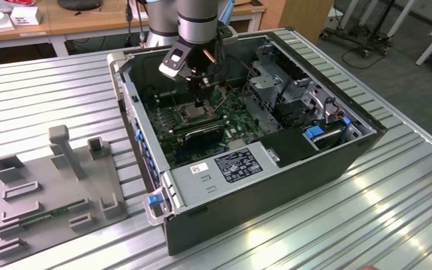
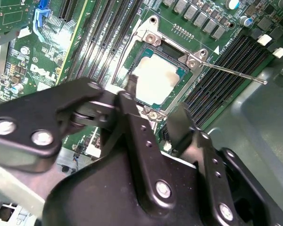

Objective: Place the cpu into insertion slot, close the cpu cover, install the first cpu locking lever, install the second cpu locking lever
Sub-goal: 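Place the cpu into insertion slot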

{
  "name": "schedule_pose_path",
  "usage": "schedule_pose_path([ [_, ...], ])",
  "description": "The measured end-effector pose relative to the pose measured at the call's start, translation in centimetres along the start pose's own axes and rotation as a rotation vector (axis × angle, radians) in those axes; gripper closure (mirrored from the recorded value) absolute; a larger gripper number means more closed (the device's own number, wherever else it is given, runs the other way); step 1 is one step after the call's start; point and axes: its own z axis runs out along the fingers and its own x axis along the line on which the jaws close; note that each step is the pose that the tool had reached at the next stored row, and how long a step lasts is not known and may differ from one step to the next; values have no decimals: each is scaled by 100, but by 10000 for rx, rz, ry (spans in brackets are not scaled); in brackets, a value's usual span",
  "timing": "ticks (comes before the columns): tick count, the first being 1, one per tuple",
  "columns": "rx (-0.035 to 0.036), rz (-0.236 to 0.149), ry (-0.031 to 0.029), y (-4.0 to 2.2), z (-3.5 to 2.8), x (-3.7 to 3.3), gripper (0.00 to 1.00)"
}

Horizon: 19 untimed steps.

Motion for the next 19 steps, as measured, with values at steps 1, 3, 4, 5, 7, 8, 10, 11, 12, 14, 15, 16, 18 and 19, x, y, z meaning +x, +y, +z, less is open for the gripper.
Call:
schedule_pose_path([
  [1, 0, 0, 0, 0, 0, 0, 47],
  [3, 0, 0, 0, 0, -1, 0, 59],
  [4, 0, 0, 0, 0, -1, 0, 65],
  [5, 0, 0, 0, 0, -1, 0, 65],
  [7, 0, 0, 0, 0, -2, 0, 71],
  [8, 0, 0, 0, 0, -2, 0, 77],
  [10, 0, 0, -1, 0, -3, 0, 89],
  [11, 0, 0, -1, 0, -3, 0, 89],
  [12, 0, 0, 0, 0, -3, 0, 89],
  [14, 0, 0, 0, 0, -4, 0, 89],
  [15, 0, 0, 0, 0, -4, 0, 89],
  [16, 0, 0, 0, 0, -4, 0, 89],
  [18, 0, 0, -1, 0, -5, 0, 89],
  [19, 0, 0, 0, 0, -5, 0, 89],
])
